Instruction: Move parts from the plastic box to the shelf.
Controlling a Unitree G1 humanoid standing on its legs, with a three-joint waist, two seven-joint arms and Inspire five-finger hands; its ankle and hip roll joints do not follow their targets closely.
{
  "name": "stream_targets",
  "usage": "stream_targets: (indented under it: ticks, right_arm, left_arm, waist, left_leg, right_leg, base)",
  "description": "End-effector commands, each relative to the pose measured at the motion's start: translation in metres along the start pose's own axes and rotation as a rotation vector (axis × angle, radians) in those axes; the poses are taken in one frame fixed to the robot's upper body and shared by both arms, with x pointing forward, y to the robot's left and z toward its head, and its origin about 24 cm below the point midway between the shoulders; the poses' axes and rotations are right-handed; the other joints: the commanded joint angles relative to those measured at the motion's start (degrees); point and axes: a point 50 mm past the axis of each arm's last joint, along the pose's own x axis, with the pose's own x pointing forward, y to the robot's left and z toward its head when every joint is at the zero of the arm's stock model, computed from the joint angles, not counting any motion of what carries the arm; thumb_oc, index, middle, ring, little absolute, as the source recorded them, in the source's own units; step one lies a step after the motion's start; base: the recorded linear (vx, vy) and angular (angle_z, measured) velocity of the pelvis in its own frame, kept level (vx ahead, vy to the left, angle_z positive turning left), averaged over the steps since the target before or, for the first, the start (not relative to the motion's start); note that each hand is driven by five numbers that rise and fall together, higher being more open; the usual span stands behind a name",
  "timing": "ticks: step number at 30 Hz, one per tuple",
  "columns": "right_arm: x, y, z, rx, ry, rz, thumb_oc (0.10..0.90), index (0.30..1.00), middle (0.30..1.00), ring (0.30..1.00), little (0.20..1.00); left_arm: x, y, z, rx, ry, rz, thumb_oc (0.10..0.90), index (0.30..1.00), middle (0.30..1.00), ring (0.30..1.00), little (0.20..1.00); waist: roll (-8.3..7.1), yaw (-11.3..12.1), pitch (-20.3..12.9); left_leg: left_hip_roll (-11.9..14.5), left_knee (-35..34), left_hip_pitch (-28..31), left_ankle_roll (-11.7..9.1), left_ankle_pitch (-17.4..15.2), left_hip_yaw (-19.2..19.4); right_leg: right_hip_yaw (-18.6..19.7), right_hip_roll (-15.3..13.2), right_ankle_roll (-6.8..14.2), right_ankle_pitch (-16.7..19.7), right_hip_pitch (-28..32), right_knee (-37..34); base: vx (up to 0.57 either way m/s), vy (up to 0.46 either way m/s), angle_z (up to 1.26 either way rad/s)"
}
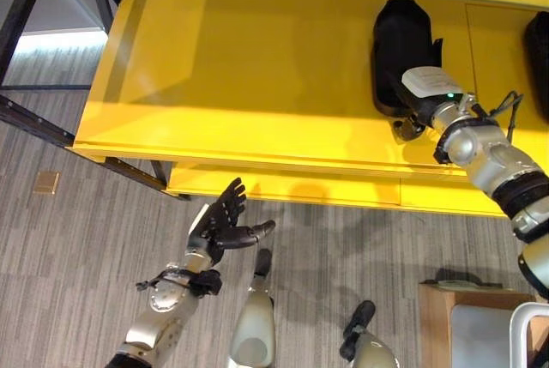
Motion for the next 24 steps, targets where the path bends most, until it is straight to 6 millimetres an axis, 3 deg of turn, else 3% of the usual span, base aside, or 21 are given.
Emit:
stream_targets:
  ticks: [1, 13, 20, 24]
  right_arm:
    - [0.001, -0.068, 0.001, -0.106, -0.041, -0.173, 0.9, 1.0, 1.0, 1.0, 1.0]
    - [-0.007, -0.092, 0.015, -0.178, -0.131, -0.217, 0.9, 1.0, 1.0, 1.0, 1.0]
    - [-0.022, -0.115, 0.023, -0.247, -0.192, -0.289, 0.9, 1.0, 1.0, 1.0, 1.0]
    - [-0.03, -0.117, 0.027, -0.228, -0.22, -0.333, 0.9, 1.0, 1.0, 1.0, 1.0]
  left_arm:
    - [0.003, 0.0, 0.041, 0.002, -0.216, -0.027, 0.9, 1.0, 1.0, 1.0, 1.0]
    - [0.003, 0.005, 0.04, 0.015, -0.208, -0.009, 0.9, 1.0, 1.0, 1.0, 1.0]
    - [-0.001, 0.014, 0.037, 0.035, -0.184, 0.018, 0.9, 1.0, 1.0, 1.0, 1.0]
    - [-0.002, 0.017, 0.035, 0.038, -0.173, 0.042, 0.9, 1.0, 1.0, 1.0, 1.0]
  waist:
    - [-1.65, 0.01, -0.29]
    - [-2.84, -0.84, -1.31]
    - [-3.97, -2.06, -4.09]
    - [-4.05, -2.91, -5.34]
  left_leg:
    - [0.99, 0.51, -0.89, 1.67, 1.18, 1.42]
    - [1.49, 0.43, 0.23, 1.37, 0.91, 1.7]
    - [2.41, -1.28, 3.49, 0.65, 1.03, 2.55]
    - [2.78, -2.4, 5.09, 0.44, 1.38, 3.2]
  right_leg:
    - [0.35, -0.17, -2.41, -2.65, -1.78, 7.56]
    - [0.89, 0.08, -2.42, -2.5, -0.78, 6.88]
    - [1.3, 1.43, -2.28, -2.14, 2.34, 3.91]
    - [1.67, 2.04, -2.18, -1.55, 3.62, 2.25]
  base:
    - [0.0, 0.0, 0.0]
    - [0.0, 0.0, 0.0]
    - [0.03, -0.009, -0.02]
    - [0.03, -0.007, -0.14]
